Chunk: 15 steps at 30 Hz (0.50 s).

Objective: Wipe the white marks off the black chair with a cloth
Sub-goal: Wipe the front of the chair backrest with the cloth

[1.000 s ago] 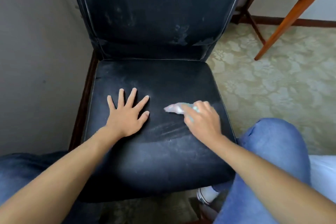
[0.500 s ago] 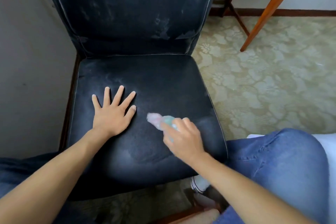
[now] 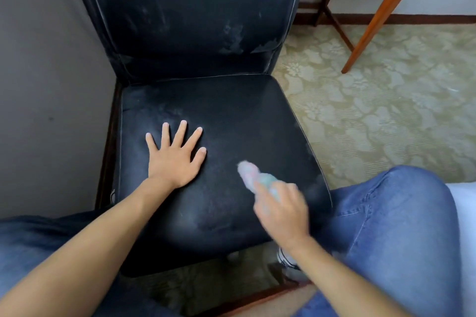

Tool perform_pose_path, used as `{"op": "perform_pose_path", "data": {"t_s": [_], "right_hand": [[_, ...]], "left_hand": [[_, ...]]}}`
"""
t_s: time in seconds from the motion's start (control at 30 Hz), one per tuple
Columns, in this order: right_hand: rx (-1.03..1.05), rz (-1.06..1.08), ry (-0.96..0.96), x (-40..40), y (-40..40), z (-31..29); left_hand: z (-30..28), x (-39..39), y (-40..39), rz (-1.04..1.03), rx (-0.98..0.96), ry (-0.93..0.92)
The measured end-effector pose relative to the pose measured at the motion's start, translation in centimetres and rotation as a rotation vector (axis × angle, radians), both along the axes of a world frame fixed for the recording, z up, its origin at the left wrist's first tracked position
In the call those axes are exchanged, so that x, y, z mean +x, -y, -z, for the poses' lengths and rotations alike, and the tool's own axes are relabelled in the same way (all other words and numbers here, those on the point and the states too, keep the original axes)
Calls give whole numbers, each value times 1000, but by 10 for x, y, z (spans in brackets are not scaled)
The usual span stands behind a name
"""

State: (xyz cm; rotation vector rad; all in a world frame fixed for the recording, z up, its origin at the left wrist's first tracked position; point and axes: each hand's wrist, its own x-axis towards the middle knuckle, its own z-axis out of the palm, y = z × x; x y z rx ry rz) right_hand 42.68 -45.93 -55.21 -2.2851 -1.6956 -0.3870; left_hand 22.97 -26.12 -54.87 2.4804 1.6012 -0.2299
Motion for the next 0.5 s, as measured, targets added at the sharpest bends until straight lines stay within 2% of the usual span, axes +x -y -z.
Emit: {"op": "perform_pose_path", "data": {"t_s": [0.03,0.1,0.13,0.17,0.2,0.27,0.37,0.43,0.5], "right_hand": [[-10,207,-37,33,2,-3],[108,550,-186,59,1,3],[151,630,-229,50,-3,5],[166,609,-233,29,-9,12],[172,518,-201,-1,-13,15],[134,194,-168,-78,-21,16],[86,-375,-163,-169,-35,15],[106,-651,-158,-176,-61,11],[99,-810,-143,-160,-94,9]], "left_hand": [[-2,-2,1,9,-7,4],[-11,-15,0,58,-32,18],[-17,-21,-3,85,-57,48],[-23,-31,-8,81,-93,105],[-32,-41,-14,50,-140,172],[-47,-63,-29,-60,-162,266],[-50,-91,-43,-131,-97,247],[-44,-99,-49,-127,-141,274],[-40,-101,-54,-178,-172,347]]}}
